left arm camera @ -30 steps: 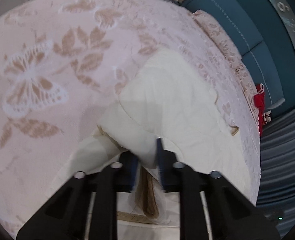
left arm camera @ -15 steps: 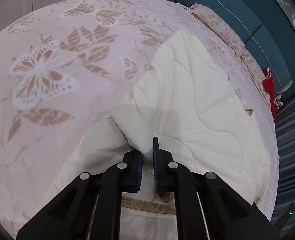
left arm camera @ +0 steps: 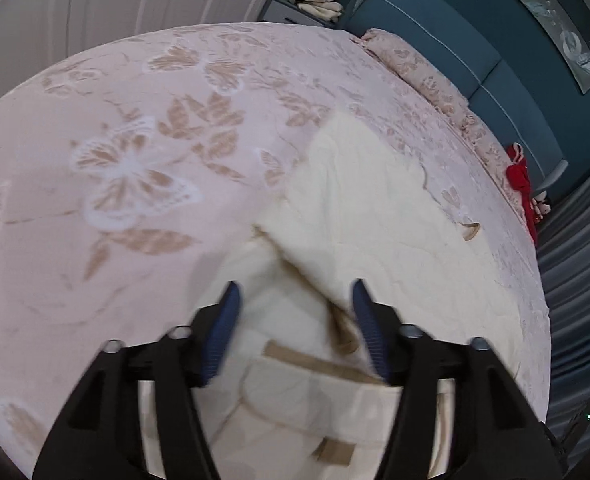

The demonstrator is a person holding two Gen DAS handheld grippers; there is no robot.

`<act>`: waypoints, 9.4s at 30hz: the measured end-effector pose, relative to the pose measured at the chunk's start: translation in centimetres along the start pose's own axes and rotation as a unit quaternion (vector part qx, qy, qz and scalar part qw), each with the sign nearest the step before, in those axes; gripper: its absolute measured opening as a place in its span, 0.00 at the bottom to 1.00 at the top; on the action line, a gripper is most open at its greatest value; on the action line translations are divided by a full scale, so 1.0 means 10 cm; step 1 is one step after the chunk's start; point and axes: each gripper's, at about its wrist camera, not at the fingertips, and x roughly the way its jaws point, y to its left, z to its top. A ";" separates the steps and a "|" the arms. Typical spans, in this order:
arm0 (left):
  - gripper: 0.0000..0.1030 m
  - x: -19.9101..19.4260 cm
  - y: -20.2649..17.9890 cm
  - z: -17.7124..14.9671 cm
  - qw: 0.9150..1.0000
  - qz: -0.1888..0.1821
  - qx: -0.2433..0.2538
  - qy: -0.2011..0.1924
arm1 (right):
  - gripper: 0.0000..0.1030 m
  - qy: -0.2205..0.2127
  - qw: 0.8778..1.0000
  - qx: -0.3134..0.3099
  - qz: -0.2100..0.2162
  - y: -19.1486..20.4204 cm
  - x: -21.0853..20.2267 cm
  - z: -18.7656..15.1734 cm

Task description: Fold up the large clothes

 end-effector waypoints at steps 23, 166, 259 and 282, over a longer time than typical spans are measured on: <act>0.20 -0.25 -0.03 0.04 0.998 0.053 0.032 0.002 | 0.15 -0.032 0.993 -0.046 -0.106 0.03 -0.09 0.25; 0.06 -1.99 0.36 -1.02 0.987 -0.039 0.118 0.106 | 0.04 0.032 0.999 0.042 0.011 -0.45 -1.99 -1.53; 0.13 -0.08 -0.21 -0.31 0.980 0.097 0.169 0.044 | 0.07 -0.003 0.997 0.042 -0.064 -0.76 -0.32 -0.44; 0.64 -0.97 -1.19 -0.24 0.978 -0.001 0.209 -0.022 | 0.17 -0.037 0.996 -0.073 0.023 0.56 -0.96 -0.22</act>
